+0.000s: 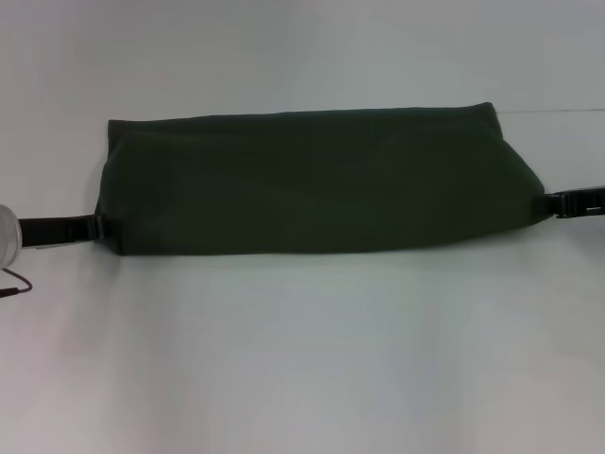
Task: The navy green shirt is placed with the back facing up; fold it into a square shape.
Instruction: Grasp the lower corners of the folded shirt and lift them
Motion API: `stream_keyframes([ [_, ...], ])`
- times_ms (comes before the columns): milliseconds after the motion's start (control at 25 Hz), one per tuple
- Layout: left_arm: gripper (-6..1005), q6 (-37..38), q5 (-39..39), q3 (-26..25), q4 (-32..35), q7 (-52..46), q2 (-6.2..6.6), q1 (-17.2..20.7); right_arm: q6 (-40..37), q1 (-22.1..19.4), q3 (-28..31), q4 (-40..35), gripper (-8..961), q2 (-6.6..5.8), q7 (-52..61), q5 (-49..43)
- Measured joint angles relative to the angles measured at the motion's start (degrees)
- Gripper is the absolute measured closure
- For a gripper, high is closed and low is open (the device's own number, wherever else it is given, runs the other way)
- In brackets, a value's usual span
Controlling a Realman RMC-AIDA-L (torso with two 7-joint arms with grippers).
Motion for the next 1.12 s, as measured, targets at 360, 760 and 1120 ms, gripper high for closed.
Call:
stream_keyframes([
  [360,947,1.57,0.0,-0.32,0.63,0.0,0.25,-0.01,-0.41,0.02,0.0,-0.01,947,-0.08,0.0,-0.01],
  [760,945,6.34,0.0,-0.62,2.64,-0.01,0.85,0.76,-3.42,-0.38,1.12,-0.59,946,-0.68,0.07,-0.01],
  [1120,942,11.98,2.14,-1.63,4.8,-0.83,1.4,1.5,-7.13,-1.14,2.17,-0.67,947,-1.83,-0.18,-0.01],
])
